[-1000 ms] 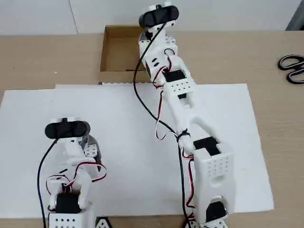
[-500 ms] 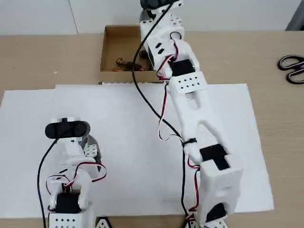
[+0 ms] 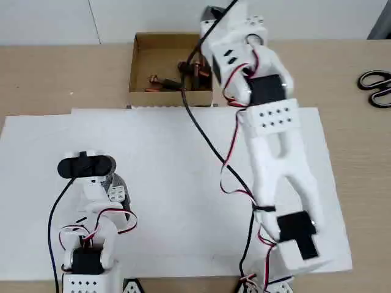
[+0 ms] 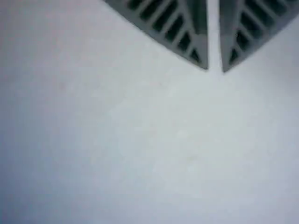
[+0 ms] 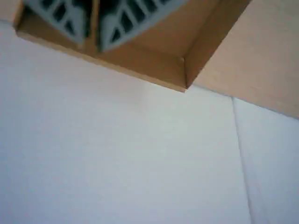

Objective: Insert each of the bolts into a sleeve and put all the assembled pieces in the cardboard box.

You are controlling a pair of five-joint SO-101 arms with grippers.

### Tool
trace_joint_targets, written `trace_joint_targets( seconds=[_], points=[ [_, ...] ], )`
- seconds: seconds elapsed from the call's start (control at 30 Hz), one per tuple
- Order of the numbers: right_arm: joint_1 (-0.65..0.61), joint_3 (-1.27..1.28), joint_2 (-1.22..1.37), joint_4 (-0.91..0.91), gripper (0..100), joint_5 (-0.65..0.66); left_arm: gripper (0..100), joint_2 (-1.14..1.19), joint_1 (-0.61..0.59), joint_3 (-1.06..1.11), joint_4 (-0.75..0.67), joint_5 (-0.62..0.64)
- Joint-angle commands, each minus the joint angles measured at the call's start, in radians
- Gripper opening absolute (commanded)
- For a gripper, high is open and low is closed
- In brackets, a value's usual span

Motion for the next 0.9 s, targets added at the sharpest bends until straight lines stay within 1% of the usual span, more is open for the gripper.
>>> trace_joint_targets(
  seconds=[0.0, 0.2, 0.33, 0.4, 0.47, 0.53, 0.63, 0.77, 0.87],
  points=[
    [0.053, -0.048, -0.131, 0.154, 0.2, 0.014, 1, -0.002, 0.000, -0.033, 0.000, 0.005],
    [0.156, -0.046, -0.245, 0.432, 0.2, 0.012, 1, -0.002, 0.000, -0.033, 0.000, 0.005],
    [0.188, -0.046, -0.308, 0.694, 0.2, 0.011, 1, -0.002, 0.000, -0.033, 0.000, 0.005],
    [0.199, -0.046, -0.328, 0.828, 0.2, -0.014, 1, -0.002, 0.000, -0.033, 0.000, 0.005],
    [0.219, -0.043, -0.343, 0.920, 0.2, -0.071, 1, -0.002, 0.000, -0.033, 0.000, 0.005],
    [0.251, 0.008, -0.364, 0.929, 0.2, -0.104, 1, -0.002, 0.000, -0.033, 0.000, 0.005],
    [0.308, 0.141, -0.429, 0.917, 0.2, -0.098, 1, -0.002, 0.000, -0.033, 0.000, 0.005],
    [0.341, 0.440, -0.567, 0.862, 0.2, -0.097, 1, -0.002, 0.000, -0.033, 0.000, 0.005],
    [0.352, 0.710, -0.723, 0.739, 0.2, -0.095, 1, -0.002, 0.000, -0.033, 0.000, 0.005]
  ],
)
